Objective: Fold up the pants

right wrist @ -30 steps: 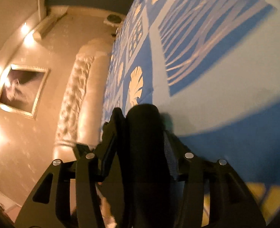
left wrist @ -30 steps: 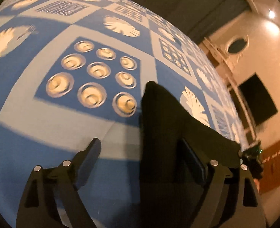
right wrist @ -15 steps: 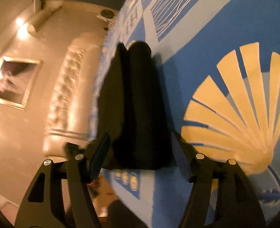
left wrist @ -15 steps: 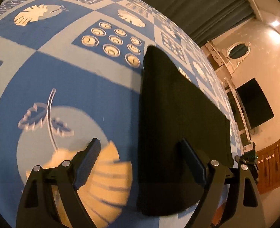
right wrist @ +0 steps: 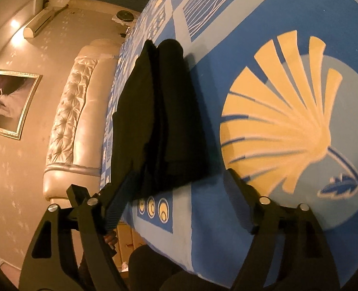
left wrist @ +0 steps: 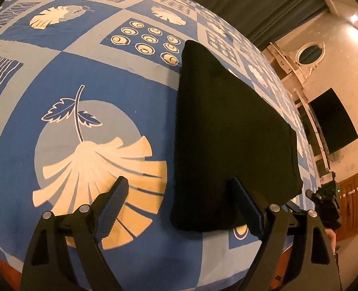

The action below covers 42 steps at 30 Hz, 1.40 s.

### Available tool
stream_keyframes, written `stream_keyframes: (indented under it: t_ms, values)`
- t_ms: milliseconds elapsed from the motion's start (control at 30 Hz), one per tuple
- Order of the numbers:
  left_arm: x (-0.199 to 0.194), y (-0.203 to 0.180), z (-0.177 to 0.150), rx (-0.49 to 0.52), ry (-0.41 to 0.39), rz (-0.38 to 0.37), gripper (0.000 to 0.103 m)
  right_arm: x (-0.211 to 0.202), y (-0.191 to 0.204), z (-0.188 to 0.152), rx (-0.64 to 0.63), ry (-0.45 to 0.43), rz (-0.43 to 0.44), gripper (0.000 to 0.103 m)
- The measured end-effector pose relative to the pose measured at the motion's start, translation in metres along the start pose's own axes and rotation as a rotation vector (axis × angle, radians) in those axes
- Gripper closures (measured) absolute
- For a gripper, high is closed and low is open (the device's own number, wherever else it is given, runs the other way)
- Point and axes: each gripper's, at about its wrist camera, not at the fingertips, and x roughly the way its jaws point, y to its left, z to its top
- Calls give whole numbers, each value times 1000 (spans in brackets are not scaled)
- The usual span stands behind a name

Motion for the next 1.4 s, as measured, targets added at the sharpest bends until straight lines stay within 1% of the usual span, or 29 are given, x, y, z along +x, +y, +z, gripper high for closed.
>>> stream_keyframes:
  t_ms: [200, 367, 500, 767, 1067, 1233, 1333, 1400]
  values:
    - [-10, -11, -9, 67, -8, 48, 18, -5, 7, -16, -16, 5, -36, 19]
    - [-19, -27, -22, 174, -10, 121, 18, -7, 14, -28, -38, 2, -67, 16]
    - [-26, -36, -29, 222, -14, 143, 18, -9, 17, -35, -31, -3, -73, 15]
    - [-46, -53, -38, 228, -76, 156, 18, -15, 19, -49, -24, 9, -85, 15]
    - [-48, -60, -43, 250, -78, 165, 18, -14, 22, -55, -19, 18, -94, 13]
    - [-46, -58, -42, 238, -74, 177, 18, -12, 23, -56, -19, 18, -100, 13]
    - [-46, -57, -41, 228, -84, 190, 18, -12, 27, -57, -40, 11, -122, 13]
    - [-46, -57, -41, 224, -91, 205, 18, -10, 33, -59, -75, 7, -153, 13]
